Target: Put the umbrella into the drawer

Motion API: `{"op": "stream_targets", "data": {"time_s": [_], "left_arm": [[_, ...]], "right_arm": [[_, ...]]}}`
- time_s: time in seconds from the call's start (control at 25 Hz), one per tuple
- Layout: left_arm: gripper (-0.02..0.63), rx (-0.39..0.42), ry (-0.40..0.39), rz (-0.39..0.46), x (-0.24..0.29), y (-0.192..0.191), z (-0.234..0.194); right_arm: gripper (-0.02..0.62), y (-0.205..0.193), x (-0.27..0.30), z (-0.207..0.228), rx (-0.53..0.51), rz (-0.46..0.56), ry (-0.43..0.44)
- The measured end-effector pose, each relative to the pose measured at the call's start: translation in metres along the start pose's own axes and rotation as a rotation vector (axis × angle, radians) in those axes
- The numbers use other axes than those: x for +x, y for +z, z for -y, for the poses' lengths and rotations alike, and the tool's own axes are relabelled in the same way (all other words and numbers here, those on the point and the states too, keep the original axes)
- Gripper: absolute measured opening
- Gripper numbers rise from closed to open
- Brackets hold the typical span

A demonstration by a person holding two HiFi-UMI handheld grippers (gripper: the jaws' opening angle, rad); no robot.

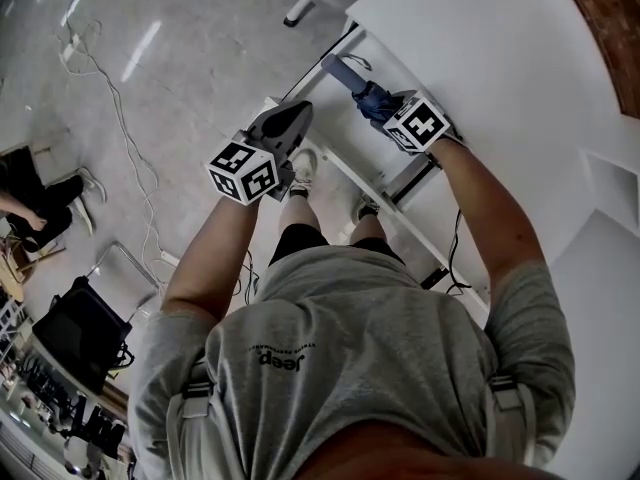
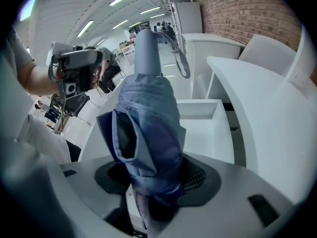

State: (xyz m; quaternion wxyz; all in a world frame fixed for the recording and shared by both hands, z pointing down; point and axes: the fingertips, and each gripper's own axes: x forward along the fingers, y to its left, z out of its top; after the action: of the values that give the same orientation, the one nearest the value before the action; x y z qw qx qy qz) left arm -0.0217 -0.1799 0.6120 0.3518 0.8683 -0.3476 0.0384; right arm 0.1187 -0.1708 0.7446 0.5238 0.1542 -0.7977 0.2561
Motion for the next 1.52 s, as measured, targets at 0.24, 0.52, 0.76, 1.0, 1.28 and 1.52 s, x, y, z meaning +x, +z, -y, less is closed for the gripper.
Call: {"op": "stream_targets", "data": {"time_s": [0.24,0.52,0.76,1.0,1.28,1.52], "left_arm": [[0.018,-0.007,0.004,0.001,-0.004,-0.004,-0.008],[0.018,0.006,0.007,-0.010,-0.007,-0.011,-0.011],[0.018,-0.001,0.010,-0.017,-0.010,-0.023,-0.015],[0.018,-0.010,0.004,-0.011,-0.014,-0.024,-0.017],[0.018,-0.020,0.009,-0.001,-0.020,-0.023,-0.019],[0.018,-0.026,0.013,-0.001,-0.024,-0.029,-0.023]], "right_arm": [[0.256,-0.005,0.020,0.009,-0.085,-0.079,-0.050],[0.256,-0.006,0.039,0.012,-0.163,-0.141,-0.090],[0.256,-0.019,0.059,0.005,-0.154,-0.189,-0.077],[0.256,-0.029,0.074,0.001,-0.152,-0.234,-0.070],[0.256,-0.034,0.089,0.003,-0.174,-0.277,-0.081],[0.256,-0.038,0.103,0.002,-0.189,-0.304,-0.085]]}}
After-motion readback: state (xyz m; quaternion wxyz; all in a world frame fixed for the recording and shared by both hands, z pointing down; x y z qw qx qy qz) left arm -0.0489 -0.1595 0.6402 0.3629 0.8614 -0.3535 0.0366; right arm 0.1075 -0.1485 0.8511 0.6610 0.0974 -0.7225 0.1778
